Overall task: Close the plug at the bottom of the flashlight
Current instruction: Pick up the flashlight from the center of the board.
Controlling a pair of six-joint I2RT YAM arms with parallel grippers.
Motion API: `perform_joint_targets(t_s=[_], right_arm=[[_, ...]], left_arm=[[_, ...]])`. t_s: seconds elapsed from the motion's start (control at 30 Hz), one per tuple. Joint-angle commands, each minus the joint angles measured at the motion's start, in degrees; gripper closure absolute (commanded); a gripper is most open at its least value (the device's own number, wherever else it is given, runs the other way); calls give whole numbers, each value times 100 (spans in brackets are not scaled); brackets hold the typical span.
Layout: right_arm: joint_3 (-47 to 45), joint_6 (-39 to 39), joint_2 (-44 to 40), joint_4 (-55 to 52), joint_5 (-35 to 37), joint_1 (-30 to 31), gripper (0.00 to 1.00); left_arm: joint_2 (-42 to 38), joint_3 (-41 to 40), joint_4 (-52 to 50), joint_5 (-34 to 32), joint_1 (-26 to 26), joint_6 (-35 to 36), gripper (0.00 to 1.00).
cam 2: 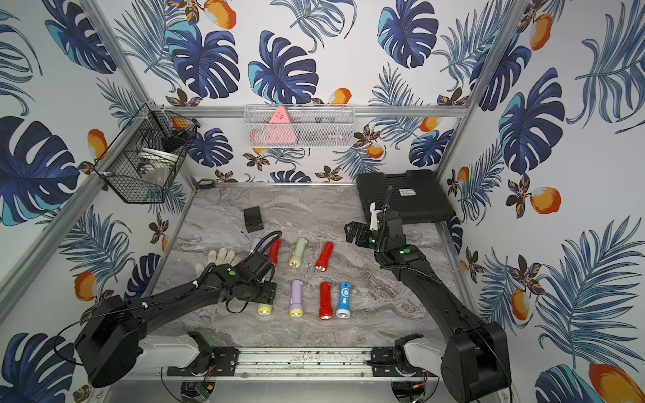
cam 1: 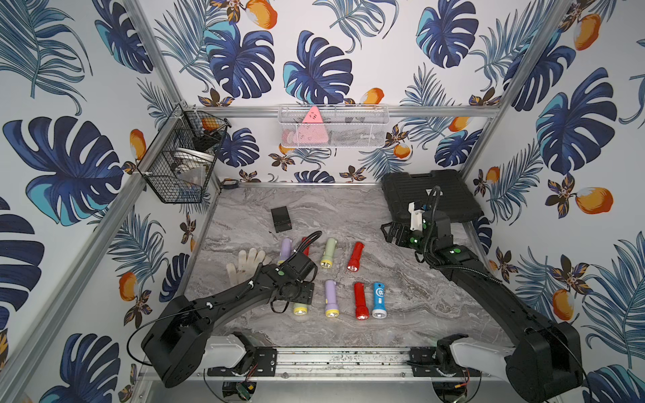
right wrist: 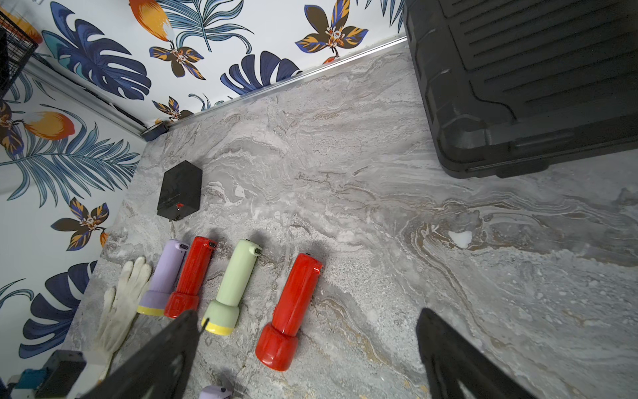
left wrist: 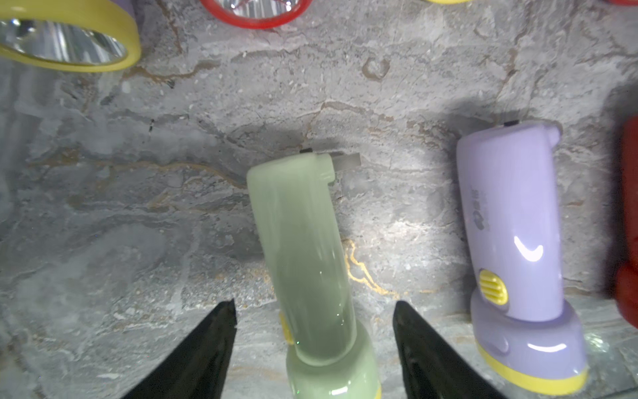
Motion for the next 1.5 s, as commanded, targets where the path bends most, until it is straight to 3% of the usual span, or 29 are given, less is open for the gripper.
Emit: perform_joint_targets(t_s=[0.0, 0.3, 0.5, 0.83, 1.03, 1.23, 1.47], right_arm=[[53, -15, 10, 56, 15, -1, 0], [51, -31, -23, 31, 14, -1, 0], [50, -42, -49, 26, 50, -1, 0], [46, -42, -58, 29, 102, -1, 0], [48, -42, -36, 24, 85, -1, 0], [48, -76, -62, 50, 35, -1, 0], [59, -99, -4, 258, -323, -1, 0]], left_arm=[[123, -48, 166, -310, -148, -211, 24], [625, -3, 447, -763, -179, -36, 26], [866, -42, 649, -721, -179, -7, 33], [808, -129, 715, -656, -178, 38, 73], [456, 358, 323, -808, -177, 349, 99], [72, 1043, 250, -1010, -175, 922, 100], [-176, 1429, 1492, -523, -170, 2104, 100]])
